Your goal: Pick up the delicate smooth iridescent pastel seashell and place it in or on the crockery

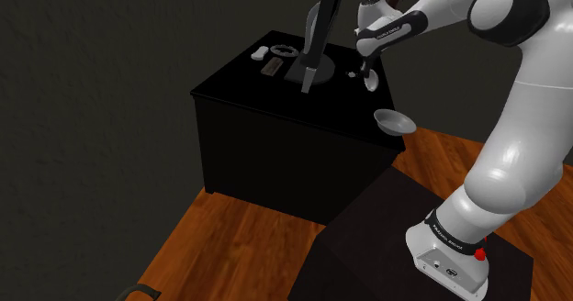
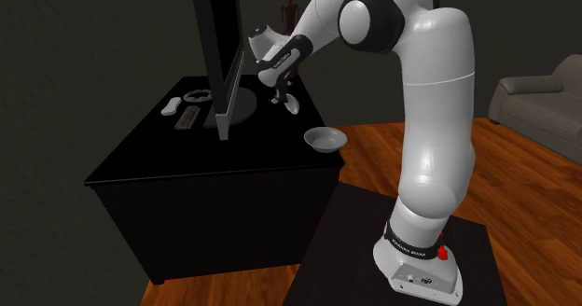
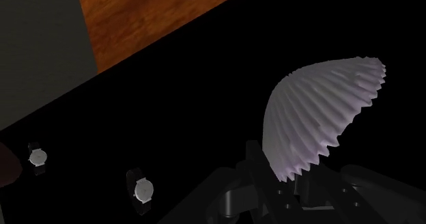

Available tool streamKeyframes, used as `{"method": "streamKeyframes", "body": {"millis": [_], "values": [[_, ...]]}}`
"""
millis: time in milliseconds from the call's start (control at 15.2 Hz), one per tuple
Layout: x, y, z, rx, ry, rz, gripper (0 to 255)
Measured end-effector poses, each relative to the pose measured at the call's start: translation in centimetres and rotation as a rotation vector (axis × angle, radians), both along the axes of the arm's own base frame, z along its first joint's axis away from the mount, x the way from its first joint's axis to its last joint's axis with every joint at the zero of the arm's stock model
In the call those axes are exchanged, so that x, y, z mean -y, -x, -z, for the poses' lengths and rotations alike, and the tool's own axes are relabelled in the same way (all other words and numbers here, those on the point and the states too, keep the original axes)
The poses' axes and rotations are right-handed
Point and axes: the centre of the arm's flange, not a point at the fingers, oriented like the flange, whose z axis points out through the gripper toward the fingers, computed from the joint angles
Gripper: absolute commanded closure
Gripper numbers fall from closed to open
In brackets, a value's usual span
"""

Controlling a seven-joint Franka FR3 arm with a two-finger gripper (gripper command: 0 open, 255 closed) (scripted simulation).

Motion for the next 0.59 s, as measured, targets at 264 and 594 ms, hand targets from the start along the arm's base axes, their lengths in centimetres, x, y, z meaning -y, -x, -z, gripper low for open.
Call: {"method": "streamKeyframes", "body": {"millis": [264,594], "values": [[0.1,-0.1,-2.1,0.000,0.000,0.000,255],[0.1,-0.1,-4.8,0.000,0.000,0.000,255]]}}
